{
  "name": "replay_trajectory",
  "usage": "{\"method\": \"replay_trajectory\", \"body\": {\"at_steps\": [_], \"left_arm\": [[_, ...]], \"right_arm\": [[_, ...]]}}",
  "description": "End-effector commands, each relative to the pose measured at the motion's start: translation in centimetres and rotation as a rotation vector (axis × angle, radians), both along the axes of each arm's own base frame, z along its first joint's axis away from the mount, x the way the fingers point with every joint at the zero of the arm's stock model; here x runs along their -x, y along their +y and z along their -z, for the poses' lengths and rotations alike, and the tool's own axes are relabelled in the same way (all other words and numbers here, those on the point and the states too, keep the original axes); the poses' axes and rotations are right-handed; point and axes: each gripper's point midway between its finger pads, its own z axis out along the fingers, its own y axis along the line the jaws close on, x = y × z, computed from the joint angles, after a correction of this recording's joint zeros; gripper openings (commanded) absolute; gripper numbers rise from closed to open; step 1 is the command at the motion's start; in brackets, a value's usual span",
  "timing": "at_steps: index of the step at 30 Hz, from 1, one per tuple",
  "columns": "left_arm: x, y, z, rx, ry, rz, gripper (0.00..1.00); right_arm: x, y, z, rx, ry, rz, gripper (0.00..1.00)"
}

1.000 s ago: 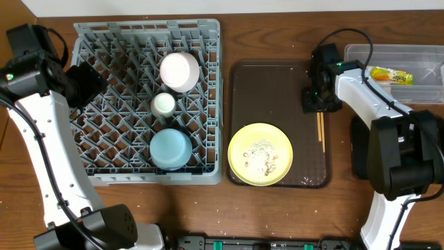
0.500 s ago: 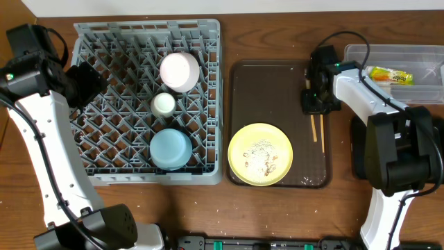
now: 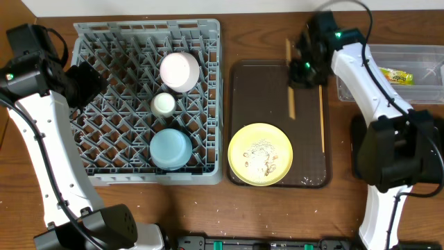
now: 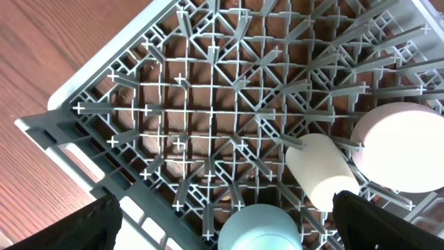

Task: Sort waste into correct bins and load items into the dishwasher
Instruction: 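Carry the chopstick with the right gripper and drop it in the rack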

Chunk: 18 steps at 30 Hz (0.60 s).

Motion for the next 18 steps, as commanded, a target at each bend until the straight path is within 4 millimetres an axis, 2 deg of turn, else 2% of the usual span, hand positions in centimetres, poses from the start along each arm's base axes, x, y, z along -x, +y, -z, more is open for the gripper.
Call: {"method": "replay_trajectory", "body": {"at_steps": [1,7,11,13,18], "left_arm": [[0.0,0.3,-0.2,-0.006,-0.004,-0.015,0.98],[0.0,0.3,-0.2,-0.006,-0.004,-0.015,0.98],[0.0,0.3,-0.2,-0.006,-0.004,-0.015,0.98],[0.0,0.3,-0.2,-0.006,-0.004,-0.015,0.98],[0.0,0.3,-0.2,-0.006,-0.004,-0.015,0.98]], "right_arm": [[1.5,6.7,-3.3,-0.21,0.034,-0.022,0.01],[2.7,14.1,-4.2,-0.261,-0.045,-0.076,0.01],[4.1,17.5,-4.0,-0.219,-0.086,-0.059,0.01],[4.8,18.8,-4.1,-0.218,-0.093,-0.053,0.01],[5.0,19.4,-3.7,-0.173,-0.111,0.012,0.01]]}}
